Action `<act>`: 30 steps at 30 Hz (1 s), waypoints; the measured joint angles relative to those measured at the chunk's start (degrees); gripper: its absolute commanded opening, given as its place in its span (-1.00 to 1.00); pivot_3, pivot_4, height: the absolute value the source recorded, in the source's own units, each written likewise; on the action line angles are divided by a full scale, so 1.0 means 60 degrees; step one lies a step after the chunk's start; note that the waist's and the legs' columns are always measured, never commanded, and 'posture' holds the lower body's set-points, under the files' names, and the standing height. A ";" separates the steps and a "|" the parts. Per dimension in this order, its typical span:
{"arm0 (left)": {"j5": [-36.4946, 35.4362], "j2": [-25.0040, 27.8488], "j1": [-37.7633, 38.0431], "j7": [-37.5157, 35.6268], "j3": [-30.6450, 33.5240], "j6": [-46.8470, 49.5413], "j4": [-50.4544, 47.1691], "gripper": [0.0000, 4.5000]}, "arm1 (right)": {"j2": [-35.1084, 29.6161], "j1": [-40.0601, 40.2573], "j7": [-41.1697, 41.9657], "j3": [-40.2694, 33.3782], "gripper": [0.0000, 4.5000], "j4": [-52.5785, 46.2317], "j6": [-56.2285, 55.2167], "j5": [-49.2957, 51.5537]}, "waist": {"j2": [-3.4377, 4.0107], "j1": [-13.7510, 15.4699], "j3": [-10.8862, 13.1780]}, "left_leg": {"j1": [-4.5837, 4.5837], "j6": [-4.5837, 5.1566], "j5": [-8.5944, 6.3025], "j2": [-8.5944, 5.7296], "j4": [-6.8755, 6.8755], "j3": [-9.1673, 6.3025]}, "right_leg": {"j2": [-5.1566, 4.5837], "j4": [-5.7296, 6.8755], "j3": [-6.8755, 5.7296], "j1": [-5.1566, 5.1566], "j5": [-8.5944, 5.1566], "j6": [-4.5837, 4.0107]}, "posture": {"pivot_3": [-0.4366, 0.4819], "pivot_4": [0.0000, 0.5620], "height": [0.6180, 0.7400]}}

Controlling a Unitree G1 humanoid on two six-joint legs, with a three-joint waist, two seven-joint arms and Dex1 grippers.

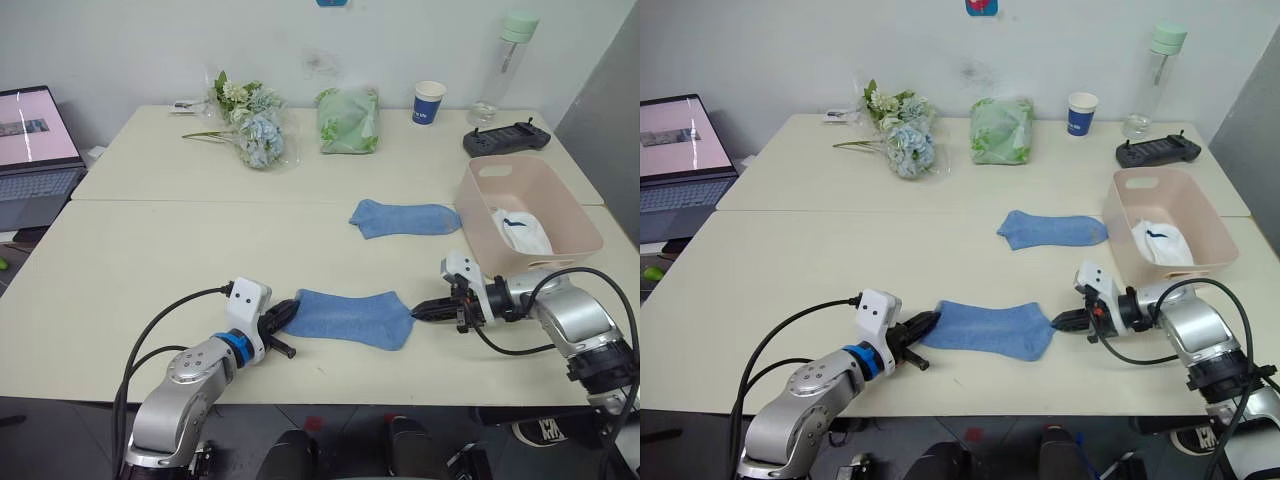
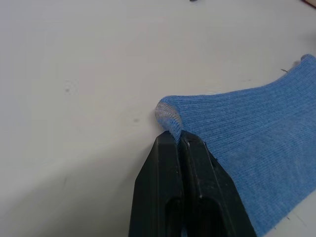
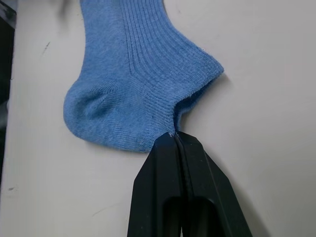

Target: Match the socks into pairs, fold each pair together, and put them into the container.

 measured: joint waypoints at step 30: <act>0.1676 0.1772 -0.1342 -0.2884 -0.1668 -0.3743 0.2318 -0.99 | 0.2526 0.2330 -0.4255 0.0068 -1.00 -0.2578 -0.1916 -0.1627 | 0.0007 -0.0062 -0.0001 | 0.0005 0.0000 -0.0001 -0.0003 -0.0007 0.0002 | 0.0009 0.0003 0.0005 -0.0006 0.0000 0.0000 | -0.05 -0.47 1.00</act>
